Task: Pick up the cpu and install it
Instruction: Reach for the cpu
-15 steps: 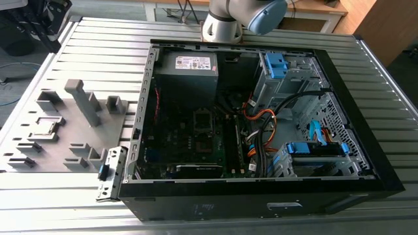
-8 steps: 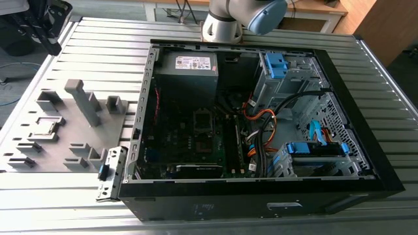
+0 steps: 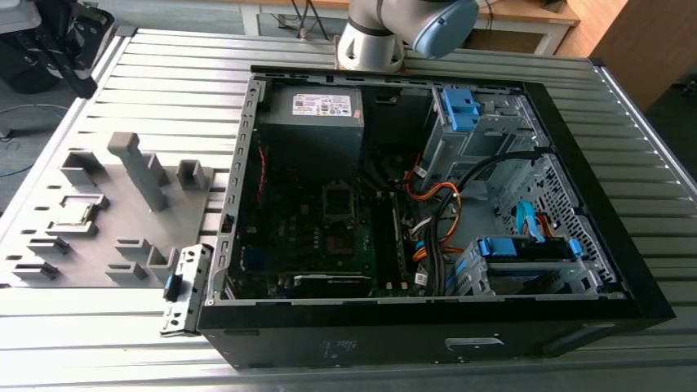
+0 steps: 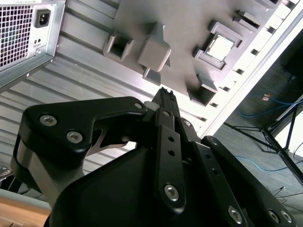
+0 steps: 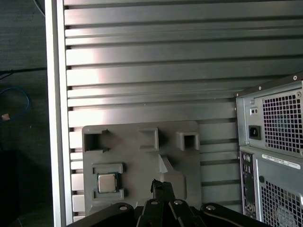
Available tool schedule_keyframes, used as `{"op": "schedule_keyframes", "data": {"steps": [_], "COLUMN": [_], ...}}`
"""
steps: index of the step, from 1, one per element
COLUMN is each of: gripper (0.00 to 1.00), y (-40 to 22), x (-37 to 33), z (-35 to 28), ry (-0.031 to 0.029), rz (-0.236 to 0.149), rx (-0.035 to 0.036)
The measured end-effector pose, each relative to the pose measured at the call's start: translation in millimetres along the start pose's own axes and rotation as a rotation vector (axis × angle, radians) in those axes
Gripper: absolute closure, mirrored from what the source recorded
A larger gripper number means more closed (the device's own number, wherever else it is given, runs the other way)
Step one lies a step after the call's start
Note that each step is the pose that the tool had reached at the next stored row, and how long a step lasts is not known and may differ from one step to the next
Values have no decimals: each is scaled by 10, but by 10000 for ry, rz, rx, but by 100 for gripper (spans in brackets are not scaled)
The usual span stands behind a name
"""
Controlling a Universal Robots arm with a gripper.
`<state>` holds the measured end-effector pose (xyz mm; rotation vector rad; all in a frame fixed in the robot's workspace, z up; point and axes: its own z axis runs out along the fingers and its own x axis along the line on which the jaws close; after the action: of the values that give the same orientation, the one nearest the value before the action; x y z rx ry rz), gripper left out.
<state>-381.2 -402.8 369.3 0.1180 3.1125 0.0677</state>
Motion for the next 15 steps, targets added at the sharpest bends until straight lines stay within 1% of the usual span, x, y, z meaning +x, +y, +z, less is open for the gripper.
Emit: {"op": "schedule_keyframes", "data": {"steps": [5,15], "gripper": [89,89], "y": [-55,-215], "x": [22,40], "z": [36,107], "ry": [1,0], "rz": [0,0], "rx": [1,0]}}
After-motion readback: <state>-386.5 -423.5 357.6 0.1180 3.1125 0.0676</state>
